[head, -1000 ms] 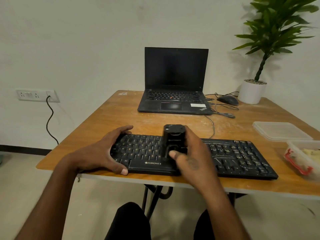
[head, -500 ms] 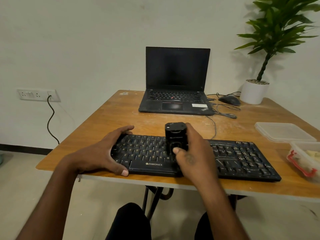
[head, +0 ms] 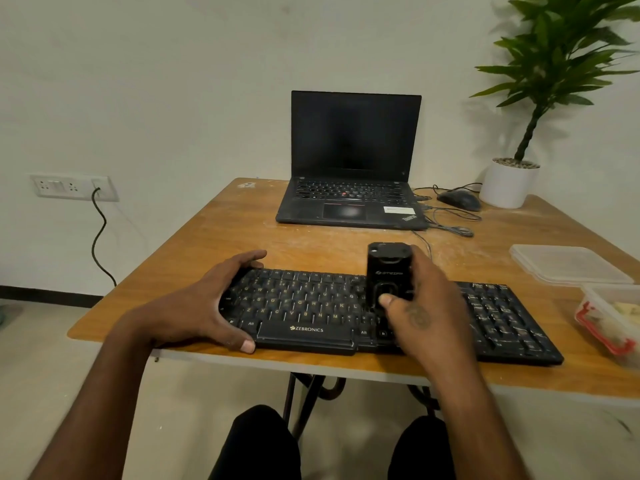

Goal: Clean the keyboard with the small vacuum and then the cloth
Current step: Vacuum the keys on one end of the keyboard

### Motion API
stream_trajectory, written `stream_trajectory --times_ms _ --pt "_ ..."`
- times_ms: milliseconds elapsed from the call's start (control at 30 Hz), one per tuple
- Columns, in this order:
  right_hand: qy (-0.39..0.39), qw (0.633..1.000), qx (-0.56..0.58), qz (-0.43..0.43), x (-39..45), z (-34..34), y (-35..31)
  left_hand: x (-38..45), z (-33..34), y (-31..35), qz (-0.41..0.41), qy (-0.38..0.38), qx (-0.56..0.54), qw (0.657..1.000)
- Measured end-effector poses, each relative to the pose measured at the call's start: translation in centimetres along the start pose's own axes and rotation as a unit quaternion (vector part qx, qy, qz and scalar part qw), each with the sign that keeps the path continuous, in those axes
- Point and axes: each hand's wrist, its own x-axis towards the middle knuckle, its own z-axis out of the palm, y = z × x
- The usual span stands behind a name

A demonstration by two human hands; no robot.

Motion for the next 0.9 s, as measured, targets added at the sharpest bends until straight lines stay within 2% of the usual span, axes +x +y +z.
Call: stream_trajectory --times_ms 167,300,400,533,600,800,900 --pt "-0.053 0.996 0.017 -0.068 -0.5 3.4 -2.4 -0.1 0.0 0.0 0.003 0.001 -0.002 1.0" --pt "-0.084 0.993 0.067 -0.04 -0.3 2.6 -1.8 0.0 0.0 0.0 0.008 0.003 0.003 1.0" --pt "-0.049 0.996 0.08 -0.004 0.2 0.0 0.1 -0.1 0.0 0.0 0.008 0.002 0.0 1.0" --pt "0.024 0.999 0.022 0.022 0.4 -1.8 1.5 -0.1 0.0 0.0 0.008 0.003 0.0 1.0" --pt "0.032 0.999 0.007 0.02 0.6 -1.1 1.2 -0.1 0.0 0.1 0.009 0.002 -0.002 1.0" --pt "-0.043 0.998 0.006 -0.052 0.9 3.5 -1.8 -0.1 0.0 0.3 0.008 0.004 -0.002 1.0" --pt "-0.068 0.995 0.059 -0.032 1.4 2.6 -1.4 -0.1 0.0 0.3 0.008 0.002 -0.002 1.0"
